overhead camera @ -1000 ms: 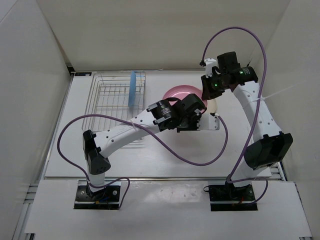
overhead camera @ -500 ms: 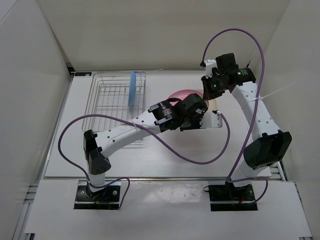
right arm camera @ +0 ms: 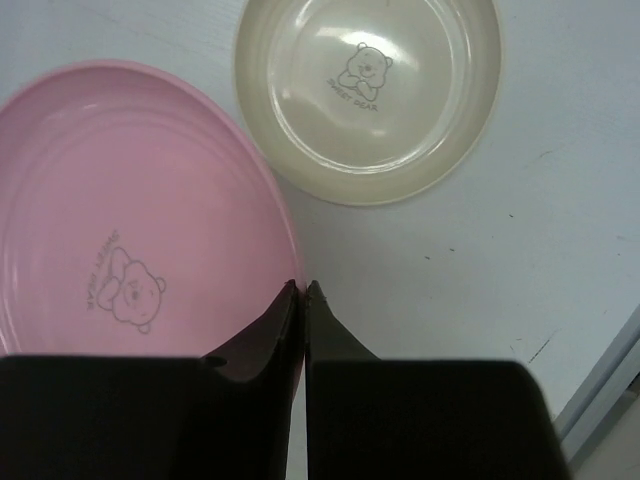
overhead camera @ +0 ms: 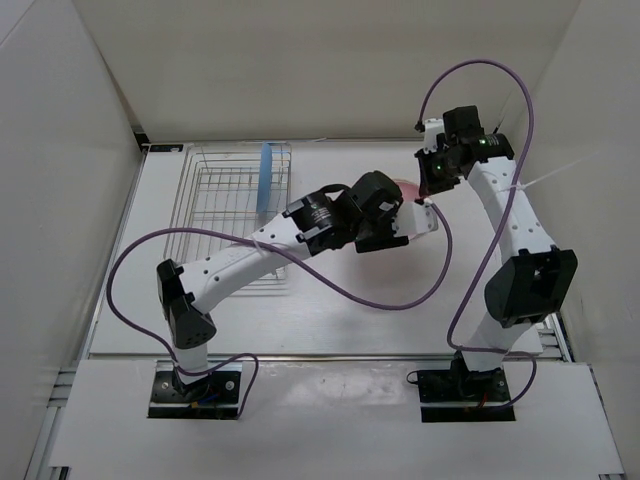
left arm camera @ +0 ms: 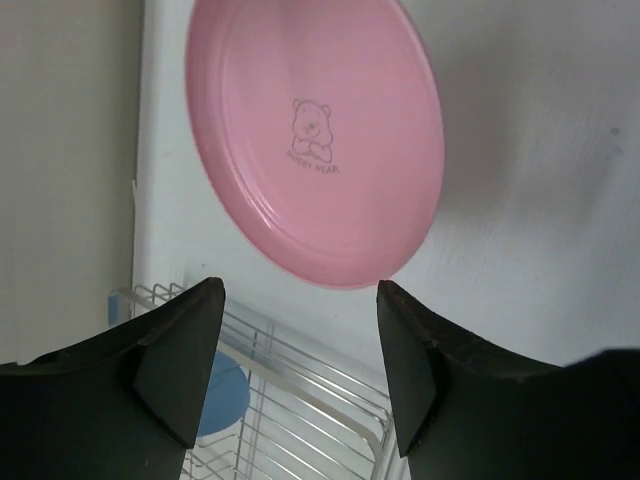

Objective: Unload the plates from the dish rack

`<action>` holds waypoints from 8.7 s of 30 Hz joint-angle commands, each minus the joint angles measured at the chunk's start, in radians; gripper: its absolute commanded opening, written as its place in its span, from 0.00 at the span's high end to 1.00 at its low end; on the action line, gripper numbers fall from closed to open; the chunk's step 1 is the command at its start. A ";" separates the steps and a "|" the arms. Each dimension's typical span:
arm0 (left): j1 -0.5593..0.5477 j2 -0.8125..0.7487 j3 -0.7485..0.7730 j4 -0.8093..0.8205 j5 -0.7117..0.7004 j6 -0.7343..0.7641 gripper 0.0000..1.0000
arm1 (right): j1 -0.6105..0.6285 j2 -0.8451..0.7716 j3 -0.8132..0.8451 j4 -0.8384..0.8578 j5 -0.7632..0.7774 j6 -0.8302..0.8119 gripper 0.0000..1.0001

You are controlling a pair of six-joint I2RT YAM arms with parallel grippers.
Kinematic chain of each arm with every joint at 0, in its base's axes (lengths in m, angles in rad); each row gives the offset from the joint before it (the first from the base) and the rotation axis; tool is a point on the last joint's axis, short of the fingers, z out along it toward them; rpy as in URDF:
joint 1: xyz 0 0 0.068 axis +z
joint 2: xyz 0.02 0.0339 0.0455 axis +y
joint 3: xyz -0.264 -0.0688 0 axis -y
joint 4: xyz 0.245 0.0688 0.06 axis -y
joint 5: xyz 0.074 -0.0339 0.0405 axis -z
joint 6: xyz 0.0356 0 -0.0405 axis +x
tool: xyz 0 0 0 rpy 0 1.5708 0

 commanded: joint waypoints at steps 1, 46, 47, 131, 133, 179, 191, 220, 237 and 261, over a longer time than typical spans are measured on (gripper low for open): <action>0.030 -0.099 -0.006 0.034 -0.025 -0.025 0.27 | -0.033 0.035 0.079 0.037 -0.048 0.025 1.00; 1.010 -0.605 -0.409 0.155 0.410 -0.325 0.02 | -0.231 0.406 0.095 0.438 -0.051 0.139 1.00; 1.010 -0.605 -0.418 0.155 0.421 -0.325 0.02 | -0.231 0.417 0.095 0.438 -0.051 0.139 1.00; 1.162 0.008 -0.466 0.649 1.253 -0.684 0.09 | -0.157 -0.239 -0.209 0.171 0.003 -0.085 0.20; 1.153 0.017 -0.457 0.640 1.253 -0.684 0.12 | -0.157 -0.239 -0.209 0.171 0.003 -0.085 0.20; 0.967 -0.246 -0.204 0.182 1.115 -0.378 0.89 | -0.269 -0.249 -0.215 0.182 -0.124 0.028 0.21; 0.247 -0.337 -0.457 -0.044 0.268 -0.037 0.89 | -0.269 -0.028 0.220 -0.091 -0.495 -0.030 0.21; -0.122 -0.079 -0.185 -0.118 -0.008 0.113 0.89 | 0.096 -0.058 -0.042 -0.125 -0.110 -0.164 0.58; -0.070 -0.059 -0.144 -0.014 -0.030 0.093 0.86 | 0.114 -0.068 -0.060 -0.105 -0.047 -0.116 1.00; -0.052 -0.099 -0.122 0.086 -0.133 0.011 0.23 | 0.061 -0.049 -0.023 -0.050 0.024 -0.038 1.00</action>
